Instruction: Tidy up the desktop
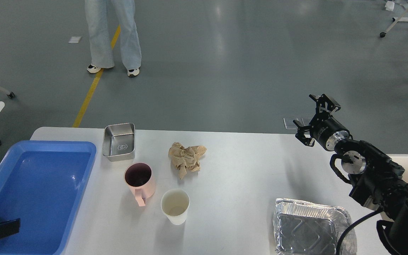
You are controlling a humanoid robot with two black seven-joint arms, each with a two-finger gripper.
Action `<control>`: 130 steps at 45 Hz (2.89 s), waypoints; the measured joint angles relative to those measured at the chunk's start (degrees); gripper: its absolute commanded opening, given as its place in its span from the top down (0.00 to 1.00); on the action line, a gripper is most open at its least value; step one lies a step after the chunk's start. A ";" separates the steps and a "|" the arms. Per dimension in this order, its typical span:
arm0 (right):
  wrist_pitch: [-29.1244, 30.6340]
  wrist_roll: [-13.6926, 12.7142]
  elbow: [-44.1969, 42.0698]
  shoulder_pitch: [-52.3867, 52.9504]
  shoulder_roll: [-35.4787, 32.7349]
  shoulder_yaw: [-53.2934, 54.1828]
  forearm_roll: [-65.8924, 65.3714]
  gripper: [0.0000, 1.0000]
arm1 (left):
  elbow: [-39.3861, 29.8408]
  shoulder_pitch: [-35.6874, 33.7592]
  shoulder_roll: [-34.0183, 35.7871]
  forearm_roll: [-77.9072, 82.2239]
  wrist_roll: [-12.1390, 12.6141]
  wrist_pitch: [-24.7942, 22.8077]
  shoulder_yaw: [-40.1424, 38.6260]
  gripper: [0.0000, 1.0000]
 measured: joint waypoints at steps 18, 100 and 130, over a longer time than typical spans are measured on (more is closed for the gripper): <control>0.00 -0.06 0.02 0.48 -0.15 0.00 -0.04 0.00 | 0.34 -0.12 -0.11 -0.43 -0.42 -0.77 -3.13 0.02; -0.07 -0.16 -0.19 -0.76 -0.65 -0.08 -0.06 0.00 | 5.13 -11.71 9.50 -20.33 -11.06 19.38 8.51 0.03; -0.17 -0.16 -0.09 -0.59 -0.58 -0.09 -0.29 0.00 | 4.80 -23.74 22.99 -26.86 -27.99 -1.03 8.53 0.04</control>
